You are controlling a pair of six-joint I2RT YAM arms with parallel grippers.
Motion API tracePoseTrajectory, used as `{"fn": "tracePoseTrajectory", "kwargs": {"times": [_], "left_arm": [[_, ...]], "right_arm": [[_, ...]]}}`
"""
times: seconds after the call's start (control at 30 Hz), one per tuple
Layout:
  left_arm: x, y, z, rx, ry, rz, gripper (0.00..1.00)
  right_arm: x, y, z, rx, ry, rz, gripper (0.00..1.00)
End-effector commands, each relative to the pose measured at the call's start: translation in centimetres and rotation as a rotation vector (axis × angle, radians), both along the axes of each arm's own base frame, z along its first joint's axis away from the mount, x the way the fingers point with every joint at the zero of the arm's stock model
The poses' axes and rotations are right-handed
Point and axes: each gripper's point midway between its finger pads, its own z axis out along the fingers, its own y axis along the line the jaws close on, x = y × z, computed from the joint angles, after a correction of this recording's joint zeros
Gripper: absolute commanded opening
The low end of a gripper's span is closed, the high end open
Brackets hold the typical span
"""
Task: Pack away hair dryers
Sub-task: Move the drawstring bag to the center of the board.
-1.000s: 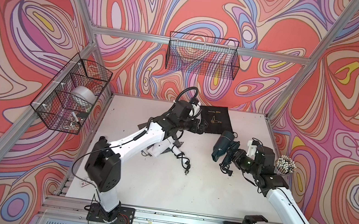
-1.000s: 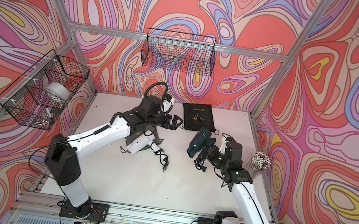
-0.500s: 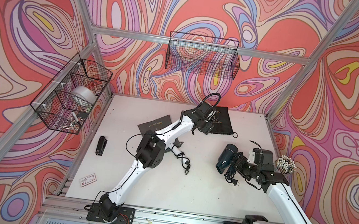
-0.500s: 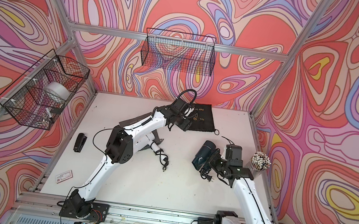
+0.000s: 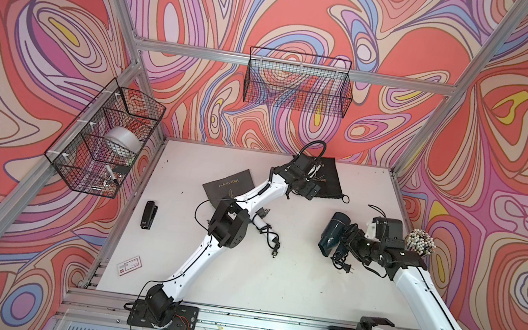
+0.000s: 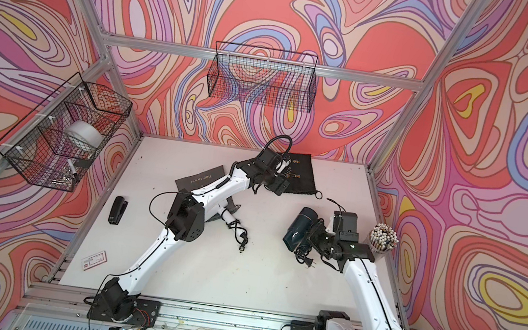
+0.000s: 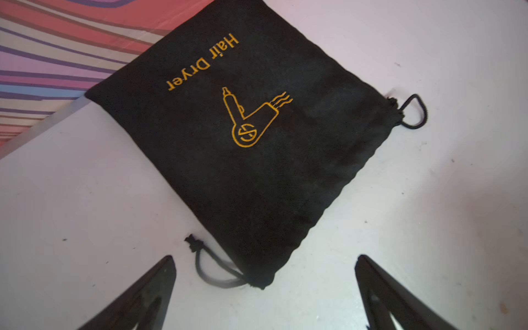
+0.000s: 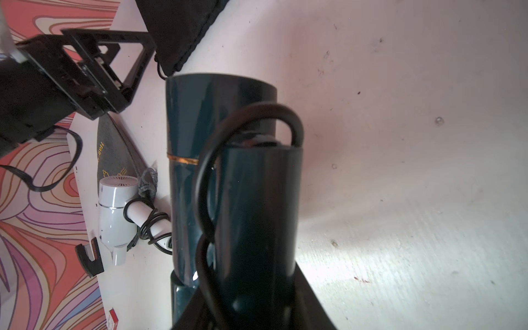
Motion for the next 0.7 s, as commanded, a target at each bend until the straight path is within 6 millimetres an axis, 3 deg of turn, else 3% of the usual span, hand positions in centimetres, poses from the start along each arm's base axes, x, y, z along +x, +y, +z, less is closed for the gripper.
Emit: {"fn": "tracePoseTrajectory", "kwargs": {"times": [0.0, 0.1, 0.37, 0.57, 0.67], "left_arm": [[-0.6, -1.5, -1.7, -0.087, 0.083, -0.045, 1.00], [-0.8, -1.7, -2.4, -0.143, 0.147, -0.055, 1.00], [0.2, 0.2, -4.8, -0.259, 0.320, 0.030, 0.96], [-1.6, 0.1, -5.9, -0.269, 0.424, -0.003, 0.82], [-3.6, 0.1, -6.8, -0.233, 0.484, -0.039, 0.71]], "right_arm": [[1.2, 0.2, 2.6, 0.011, -0.082, 0.014, 0.09], [1.1, 0.2, 2.9, 0.015, -0.084, 0.013, 0.09], [1.1, 0.2, 3.0, 0.020, -0.082, 0.006, 0.09], [1.4, 0.1, 2.9, 0.023, -0.076, 0.003, 0.09], [1.4, 0.2, 2.9, 0.026, -0.078, 0.003, 0.09]]}}
